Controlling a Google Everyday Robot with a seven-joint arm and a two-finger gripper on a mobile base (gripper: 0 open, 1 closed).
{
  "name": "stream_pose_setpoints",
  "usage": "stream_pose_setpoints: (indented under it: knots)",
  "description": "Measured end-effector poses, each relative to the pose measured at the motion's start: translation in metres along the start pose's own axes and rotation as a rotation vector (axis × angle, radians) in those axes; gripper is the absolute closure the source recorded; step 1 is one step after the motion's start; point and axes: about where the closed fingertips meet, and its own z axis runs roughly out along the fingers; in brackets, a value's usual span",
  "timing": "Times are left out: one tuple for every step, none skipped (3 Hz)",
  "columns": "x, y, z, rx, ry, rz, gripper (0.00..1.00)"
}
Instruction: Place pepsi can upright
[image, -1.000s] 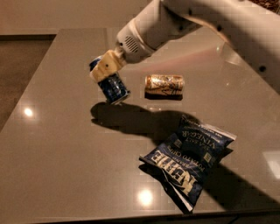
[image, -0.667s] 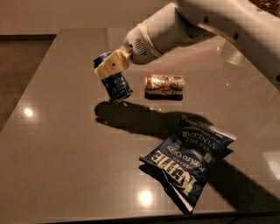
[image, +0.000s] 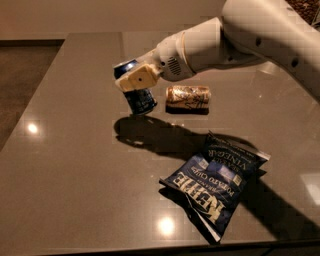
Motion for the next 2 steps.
stream_pose_setpoints:
  knots:
    - [0.0047, -0.0025, -0.0035, 0.026, -0.061, -0.055, 1.00]
    - [0.0093, -0.0062, -0.0053, 0.032, -0.132, -0.081, 1.00]
